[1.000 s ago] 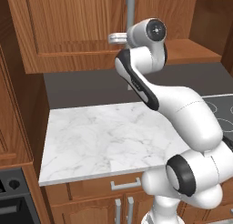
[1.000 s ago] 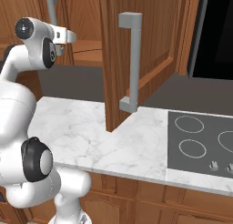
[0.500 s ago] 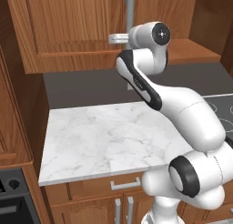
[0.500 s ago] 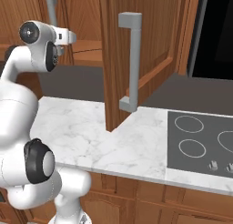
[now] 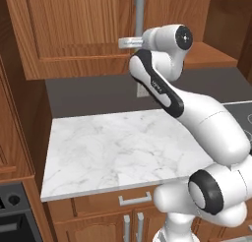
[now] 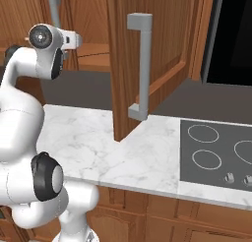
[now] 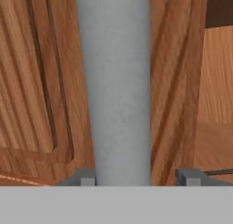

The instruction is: Open the cabinet and move the ladle to the pot. Then close the cabinet.

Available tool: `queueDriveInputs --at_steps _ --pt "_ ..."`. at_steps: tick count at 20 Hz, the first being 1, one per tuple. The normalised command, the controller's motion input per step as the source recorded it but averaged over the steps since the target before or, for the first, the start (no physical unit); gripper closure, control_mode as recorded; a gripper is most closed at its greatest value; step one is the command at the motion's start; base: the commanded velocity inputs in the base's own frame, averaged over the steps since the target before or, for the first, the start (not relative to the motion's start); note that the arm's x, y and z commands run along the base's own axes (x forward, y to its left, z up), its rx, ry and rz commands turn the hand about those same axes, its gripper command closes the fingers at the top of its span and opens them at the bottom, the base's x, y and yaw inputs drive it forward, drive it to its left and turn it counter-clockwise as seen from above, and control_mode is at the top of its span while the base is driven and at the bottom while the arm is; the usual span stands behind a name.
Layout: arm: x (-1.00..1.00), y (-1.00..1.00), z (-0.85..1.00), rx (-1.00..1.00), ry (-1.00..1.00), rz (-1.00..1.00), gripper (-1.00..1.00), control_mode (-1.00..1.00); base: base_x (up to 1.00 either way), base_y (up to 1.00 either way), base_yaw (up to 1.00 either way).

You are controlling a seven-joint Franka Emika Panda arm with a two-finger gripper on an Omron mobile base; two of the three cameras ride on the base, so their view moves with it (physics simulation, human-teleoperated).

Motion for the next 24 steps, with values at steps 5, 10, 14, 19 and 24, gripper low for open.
queueDriveInputs --at_steps 5,10,14,19,24 --pt "-0.8 1.0 0.0 -0.03 -0.01 0.05 1.0 -1.0 0.0 0.0 0.0" --pt "-1.0 1.0 0.02 -0.03 -0.04 0.01 1.0 -1.0 0.0 0.0 0.0" --pt "-1.0 0.99 0.08 -0.01 -0.01 0.0 1.0 -1.0 0.0 0.0 0.0" --pt "-1.0 1.0 0.12 0.0 0.0 0.0 1.0 -1.0 0.0 0.0 0.0" --pt "-1.0 1.0 0.13 0.0 0.0 0.0 1.0 -1.0 0.0 0.0 0.0"
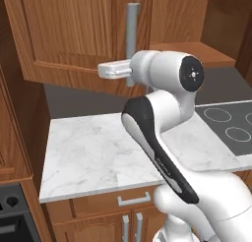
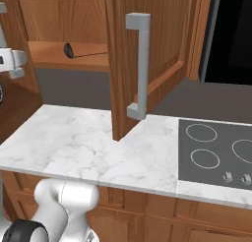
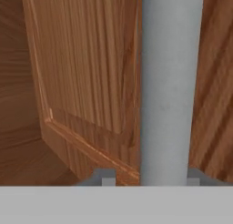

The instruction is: Open the cabinet and move the ladle to the pot. Then close the cabinet.

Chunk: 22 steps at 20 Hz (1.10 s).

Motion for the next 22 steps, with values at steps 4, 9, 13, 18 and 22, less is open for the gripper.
queueDriveInputs --at_steps 4,9,13,18,22 --pt "-0.99 0.94 0.12 0.0 0.01 0.0 1.0 -1.0 0.0 0.0 0.0" --pt "-0.72 0.56 0.01 0.0 0.03 0.0 -1.0 -1.0 0.0 0.0 0.0" --pt "-0.85 -0.28 0.0 0.0 0.0 0.0 -1.0 -1.0 0.0 0.0 0.0" --pt "-1.0 -0.93 0.08 0.07 0.0 0.0 -1.0 -1.0 0.0 0.0 0.0" --pt "-0.94 -1.0 0.2 0.15 0.0 0.0 -1.0 -1.0 0.0 0.0 0.0"
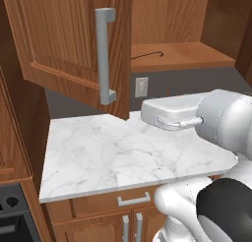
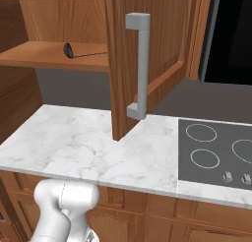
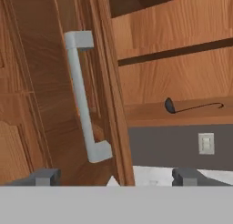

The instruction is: Open the cabinet and move the ladle to the pot. Then close the cabinet.

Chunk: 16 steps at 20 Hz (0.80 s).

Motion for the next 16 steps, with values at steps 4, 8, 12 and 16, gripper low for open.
queueDriveInputs --at_steps 4,8,12,16 --pt "-0.18 -1.0 0.16 0.15 0.05 0.0 -1.0 -1.0 0.0 0.0 0.0" --pt "0.27 -0.82 0.03 0.22 0.08 0.01 -1.0 -1.0 0.0 0.0 0.0" --pt "0.63 -0.44 0.0 0.26 0.09 0.02 -1.0 -1.0 0.0 0.0 0.0" --pt "0.67 -0.01 0.0 0.19 0.08 0.02 -1.0 -1.0 0.0 0.0 0.0"
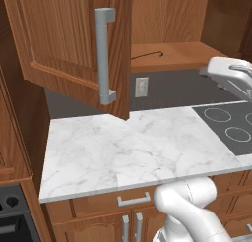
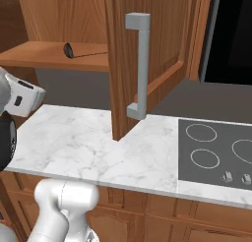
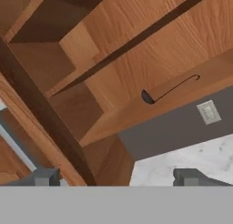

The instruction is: Open the cabinet and move the ladle to the pot. Then close the cabinet.

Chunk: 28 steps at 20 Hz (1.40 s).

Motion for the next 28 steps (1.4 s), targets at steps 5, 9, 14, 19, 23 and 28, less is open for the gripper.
queueDriveInputs --at_steps 5,9,14,19,23,28 --pt "0.52 0.41 -0.07 0.08 0.05 0.0 -1.0 -1.0 0.0 0.0 0.0" --pt "0.58 0.51 -0.1 0.05 0.03 0.0 -1.0 -1.0 0.0 0.0 0.0" --pt "0.78 0.34 0.0 0.06 0.06 0.0 -1.0 -1.0 0.0 0.0 0.0" --pt "0.88 0.22 0.0 0.11 0.16 0.0 -1.0 -1.0 0.0 0.0 0.0" --pt "0.49 0.44 0.0 0.08 0.12 0.02 -1.0 -1.0 0.0 0.0 0.0" --pt "0.1 0.8 0.0 0.0 0.03 0.06 -1.0 -1.0 0.0 0.0 0.0"
